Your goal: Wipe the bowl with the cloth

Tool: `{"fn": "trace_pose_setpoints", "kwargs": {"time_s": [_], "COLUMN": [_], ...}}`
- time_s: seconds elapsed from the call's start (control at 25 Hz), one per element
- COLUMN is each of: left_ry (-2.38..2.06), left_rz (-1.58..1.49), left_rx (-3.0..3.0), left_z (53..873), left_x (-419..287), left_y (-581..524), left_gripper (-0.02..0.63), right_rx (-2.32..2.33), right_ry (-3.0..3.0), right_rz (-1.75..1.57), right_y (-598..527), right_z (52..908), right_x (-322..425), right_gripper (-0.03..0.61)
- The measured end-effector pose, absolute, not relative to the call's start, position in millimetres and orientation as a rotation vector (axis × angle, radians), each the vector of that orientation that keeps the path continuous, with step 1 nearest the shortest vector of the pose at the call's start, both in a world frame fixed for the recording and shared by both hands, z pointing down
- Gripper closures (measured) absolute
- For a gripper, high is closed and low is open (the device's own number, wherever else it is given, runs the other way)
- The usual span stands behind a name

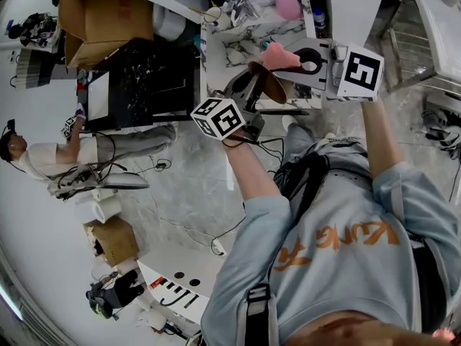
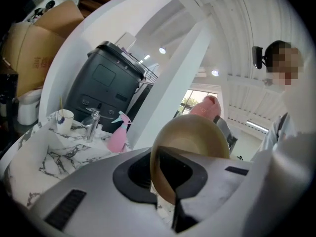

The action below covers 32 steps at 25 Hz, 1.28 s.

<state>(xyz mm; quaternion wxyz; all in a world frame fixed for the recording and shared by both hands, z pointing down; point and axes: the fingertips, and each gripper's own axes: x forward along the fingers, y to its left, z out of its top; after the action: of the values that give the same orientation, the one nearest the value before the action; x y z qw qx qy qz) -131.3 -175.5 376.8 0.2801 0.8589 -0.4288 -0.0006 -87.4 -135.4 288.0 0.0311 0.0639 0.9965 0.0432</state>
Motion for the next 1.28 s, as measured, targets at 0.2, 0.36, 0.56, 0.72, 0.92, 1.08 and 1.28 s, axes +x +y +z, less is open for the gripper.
{"fn": "trace_pose_setpoints", "kwargs": {"time_s": [0.2, 0.36, 0.56, 0.72, 0.92, 1.08, 1.28], "left_ry": [-1.079, -1.033, -0.978, -0.92, -0.807, -0.717, -0.603], "left_rz": [0.031, 0.069, 0.108, 0.163, 0.162, 0.146, -0.023], "left_rx": [2.361, 2.406, 2.478, 2.57, 2.657, 2.703, 2.774], "left_z": [376, 375, 371, 367, 364, 359, 335], "left_x": [-116, -107, -94, -81, -64, -53, -47], "left_y": [-170, -166, -160, -154, -144, -137, -127], "left_gripper": [0.583, 0.58, 0.577, 0.577, 0.577, 0.577, 0.577], "right_rx": [0.206, 0.216, 0.231, 0.266, 0.318, 0.29, 0.235], "right_ry": [3.057, 3.053, 3.05, 3.035, 2.999, 2.985, 2.99], "right_rz": [0.101, 0.077, 0.048, 0.015, -0.033, -0.067, -0.099], "right_y": [-135, -136, -136, -134, -129, -135, -147], "right_z": [287, 289, 291, 292, 290, 291, 298], "right_x": [-88, -89, -91, -91, -89, -85, -81], "right_gripper": [0.538, 0.538, 0.538, 0.538, 0.538, 0.538, 0.538]}}
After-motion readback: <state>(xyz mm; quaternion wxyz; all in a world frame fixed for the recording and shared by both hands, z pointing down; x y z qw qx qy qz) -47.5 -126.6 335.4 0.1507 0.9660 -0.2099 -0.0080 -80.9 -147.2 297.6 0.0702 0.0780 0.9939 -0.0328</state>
